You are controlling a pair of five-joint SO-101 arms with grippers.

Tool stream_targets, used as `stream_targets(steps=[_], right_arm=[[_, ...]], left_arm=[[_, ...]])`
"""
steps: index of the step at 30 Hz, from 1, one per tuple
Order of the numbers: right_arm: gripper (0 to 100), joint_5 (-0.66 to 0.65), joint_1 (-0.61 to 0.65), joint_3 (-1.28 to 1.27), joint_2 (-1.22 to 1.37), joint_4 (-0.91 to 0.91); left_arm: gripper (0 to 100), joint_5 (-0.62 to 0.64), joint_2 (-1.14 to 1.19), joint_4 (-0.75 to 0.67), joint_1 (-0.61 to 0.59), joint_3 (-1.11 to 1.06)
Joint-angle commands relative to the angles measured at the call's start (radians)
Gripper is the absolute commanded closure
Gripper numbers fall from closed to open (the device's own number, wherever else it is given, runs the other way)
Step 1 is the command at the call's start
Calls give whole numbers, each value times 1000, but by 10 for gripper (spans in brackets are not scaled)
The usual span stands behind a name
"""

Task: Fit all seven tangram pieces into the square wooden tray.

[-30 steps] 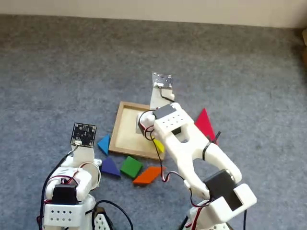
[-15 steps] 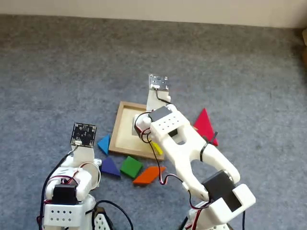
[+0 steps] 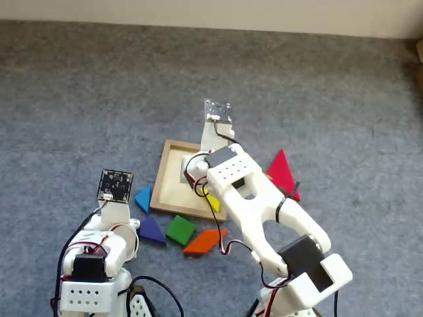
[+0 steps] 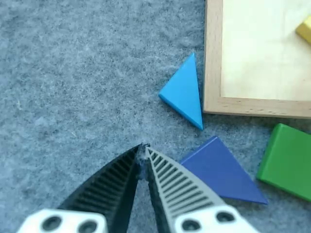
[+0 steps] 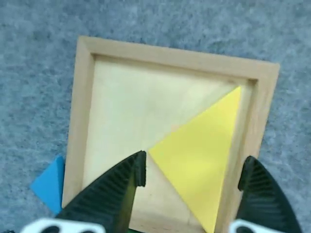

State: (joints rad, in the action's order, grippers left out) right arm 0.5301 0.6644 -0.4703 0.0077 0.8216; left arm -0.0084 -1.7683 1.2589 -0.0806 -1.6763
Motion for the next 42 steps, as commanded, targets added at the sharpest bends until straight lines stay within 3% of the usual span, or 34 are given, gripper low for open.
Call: stream_targets(steps=[1, 5, 11, 30, 36, 42], right_arm=[[708, 5, 10, 68, -27, -19], [737, -64, 12, 68, -27, -19], [919, -147, 13, 73, -27, -19], [924, -164, -88, -88, -21, -7], [924, -342, -183, -96, -28, 2], [924, -427, -217, 8, -79, 248]], left_arm=[[993, 5, -53, 5, -10, -19], [993, 5, -53, 5, -10, -19], [993, 5, -53, 5, -10, -19], [993, 5, -53, 5, -10, -19], [993, 5, -53, 5, -10, -19], [993, 5, -53, 5, -10, -19]])
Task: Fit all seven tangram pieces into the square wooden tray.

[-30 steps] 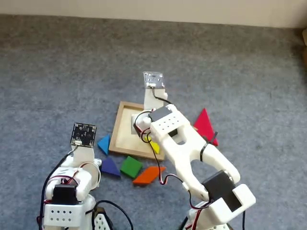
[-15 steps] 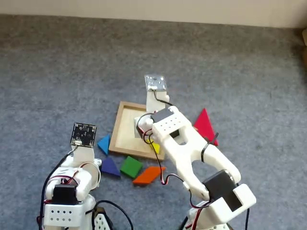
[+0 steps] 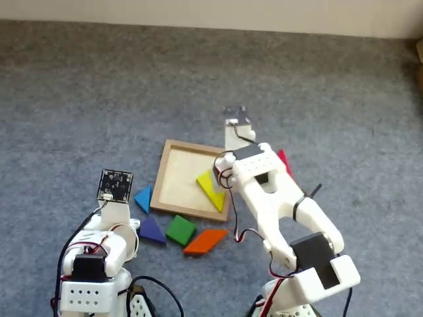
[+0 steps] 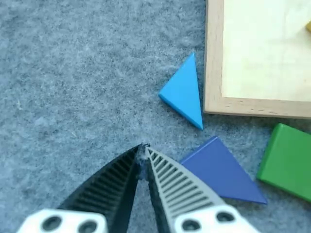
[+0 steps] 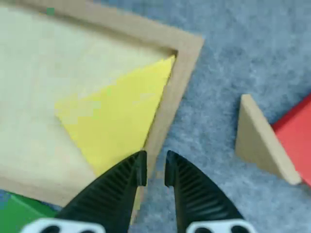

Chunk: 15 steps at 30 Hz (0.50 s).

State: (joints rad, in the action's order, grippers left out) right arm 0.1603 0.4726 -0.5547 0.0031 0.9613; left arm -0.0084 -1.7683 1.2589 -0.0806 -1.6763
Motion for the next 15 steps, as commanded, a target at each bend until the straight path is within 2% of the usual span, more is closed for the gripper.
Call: stream_targets(steps=[1, 7, 15], right_arm=[[924, -80, -31, 127, -101, 151], [924, -181, -96, 217, -254, 311], [924, -187, -163, 214, -415, 493]], left_arm=[[993, 5, -53, 5, -10, -19], [993, 5, -53, 5, -10, -19], [993, 5, -53, 5, -10, -19]])
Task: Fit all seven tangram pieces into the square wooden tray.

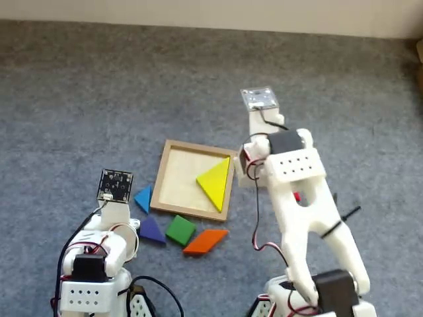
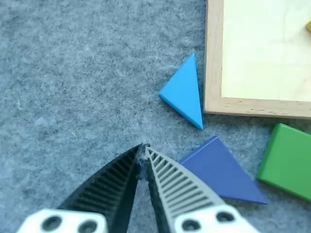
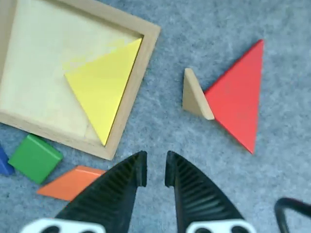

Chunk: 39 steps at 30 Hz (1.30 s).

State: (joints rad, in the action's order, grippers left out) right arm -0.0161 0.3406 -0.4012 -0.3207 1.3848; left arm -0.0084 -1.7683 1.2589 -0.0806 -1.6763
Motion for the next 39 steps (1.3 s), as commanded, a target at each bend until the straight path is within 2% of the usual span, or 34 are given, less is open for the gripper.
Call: stream_targets(steps=[1, 10, 15, 24, 29, 39], right_arm=[[924, -12, -48, 61, -108, 93], [925, -18, -203, 59, -214, 217], [925, -158, -274, 58, -228, 248], [925, -298, -441, 36, -228, 249], [925, -388, -458, -74, -228, 239], [925, -408, -570, -182, -288, 133]], left_arm=[[993, 5, -53, 5, -10, -19], [993, 5, -53, 5, -10, -19], [993, 5, -53, 5, -10, -19], [993, 5, -53, 5, -10, -19], [993, 5, -53, 5, -10, -19], [993, 5, -53, 5, -10, -19]])
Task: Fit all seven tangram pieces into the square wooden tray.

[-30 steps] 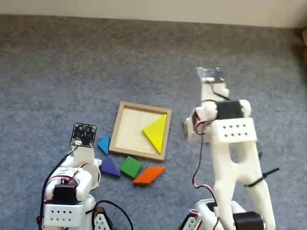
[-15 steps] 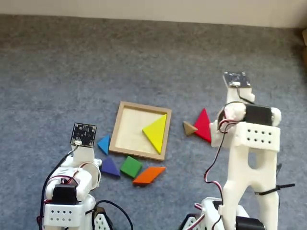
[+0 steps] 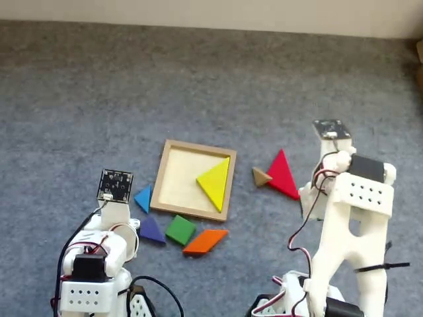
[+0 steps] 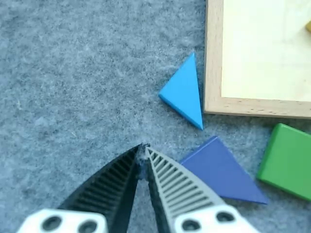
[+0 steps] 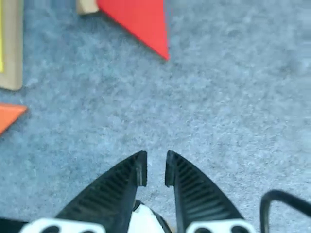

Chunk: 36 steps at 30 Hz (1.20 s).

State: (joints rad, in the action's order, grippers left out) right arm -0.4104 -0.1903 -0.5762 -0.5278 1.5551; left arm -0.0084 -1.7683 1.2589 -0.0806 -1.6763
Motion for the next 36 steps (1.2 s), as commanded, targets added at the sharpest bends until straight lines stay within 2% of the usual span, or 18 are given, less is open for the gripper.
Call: stream_targets(steps=[1, 9, 13, 16, 18, 30, 36], right_arm=[[925, -14, -45, -25, -111, -44], [925, -14, -45, -271, -374, -199], [925, -14, -47, -328, -372, -243], [925, -97, -50, -323, -341, -266], [925, -147, -48, -292, -309, -263], [918, -126, -45, 163, 148, -128], [780, -126, -15, 300, 331, -128]], left_arm=[[993, 5, -53, 5, -10, -19], [993, 5, -53, 5, -10, -19], [993, 5, -53, 5, -10, -19], [993, 5, -53, 5, -10, -19], [993, 5, -53, 5, -10, -19], [993, 5, -53, 5, -10, -19], [993, 5, -53, 5, -10, -19]])
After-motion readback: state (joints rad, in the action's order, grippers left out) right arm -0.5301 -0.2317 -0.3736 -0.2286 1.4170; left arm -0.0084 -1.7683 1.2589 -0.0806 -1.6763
